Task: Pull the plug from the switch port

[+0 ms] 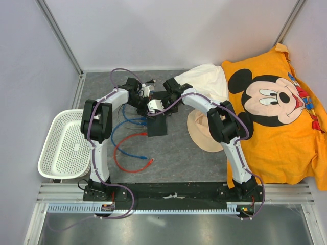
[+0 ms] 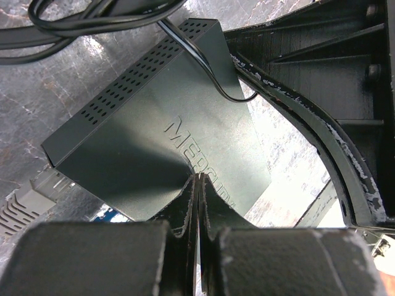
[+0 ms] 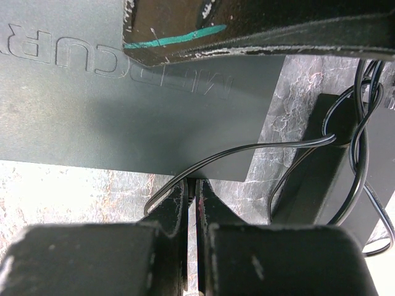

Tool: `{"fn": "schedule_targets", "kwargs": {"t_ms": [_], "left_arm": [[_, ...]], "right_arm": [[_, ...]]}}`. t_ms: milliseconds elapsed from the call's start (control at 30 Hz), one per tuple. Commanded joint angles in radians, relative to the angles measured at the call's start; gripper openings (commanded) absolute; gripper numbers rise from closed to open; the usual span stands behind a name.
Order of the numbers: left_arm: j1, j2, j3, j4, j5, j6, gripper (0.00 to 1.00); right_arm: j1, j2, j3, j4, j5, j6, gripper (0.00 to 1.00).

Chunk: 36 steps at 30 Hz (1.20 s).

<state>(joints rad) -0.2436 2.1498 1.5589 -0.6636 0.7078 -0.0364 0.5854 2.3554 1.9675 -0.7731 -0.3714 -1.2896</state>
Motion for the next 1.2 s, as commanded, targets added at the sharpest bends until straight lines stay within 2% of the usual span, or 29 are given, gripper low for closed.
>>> {"fn": "schedule_targets", "kwargs": {"t_ms": [0,133,267,667,767,800,867,900,933,1000,1167], "left_arm": [[-0.01,0.038,-0.01,-0.019,-0.162,0.078,0.02],[-0.019,0.044,-0.005,-0.022,-0.179,0.073,0.02],[-0.025,0.05,0.0,-0.022,-0.189,0.073,0.02],[-0.039,0.064,0.012,-0.034,-0.206,0.07,0.02],[-0.039,0.067,0.012,-0.039,-0.209,0.066,0.02],[-0.04,0.07,0.012,-0.041,-0.206,0.066,0.02],[-0.043,0.074,0.006,-0.039,-0.2,0.064,0.01],[-0.046,0.076,0.006,-0.042,-0.203,0.066,0.02],[-0.049,0.078,0.007,-0.041,-0.218,0.066,0.01],[-0.06,0.085,0.015,-0.047,-0.234,0.066,0.02],[-0.066,0.122,0.042,-0.083,-0.232,0.063,0.01]], "right_arm": [[-0.038,-0.01,-0.035,-0.063,0.104,-0.051,0.0],[-0.038,-0.01,-0.032,-0.063,0.146,-0.053,0.0],[-0.038,0.025,0.019,-0.075,0.229,0.048,0.0],[-0.044,-0.019,-0.058,-0.094,0.235,0.092,0.0],[-0.044,-0.073,-0.148,0.013,0.264,0.099,0.0],[-0.044,-0.103,-0.265,0.185,0.29,0.117,0.0],[-0.044,-0.198,-0.391,0.356,0.304,0.127,0.0],[-0.042,-0.224,-0.495,0.497,0.308,0.125,0.0],[-0.042,-0.266,-0.534,0.555,0.316,0.125,0.0],[-0.041,-0.289,-0.602,0.648,0.322,0.125,0.0],[-0.039,-0.312,-0.67,0.761,0.385,0.119,0.0]]}}
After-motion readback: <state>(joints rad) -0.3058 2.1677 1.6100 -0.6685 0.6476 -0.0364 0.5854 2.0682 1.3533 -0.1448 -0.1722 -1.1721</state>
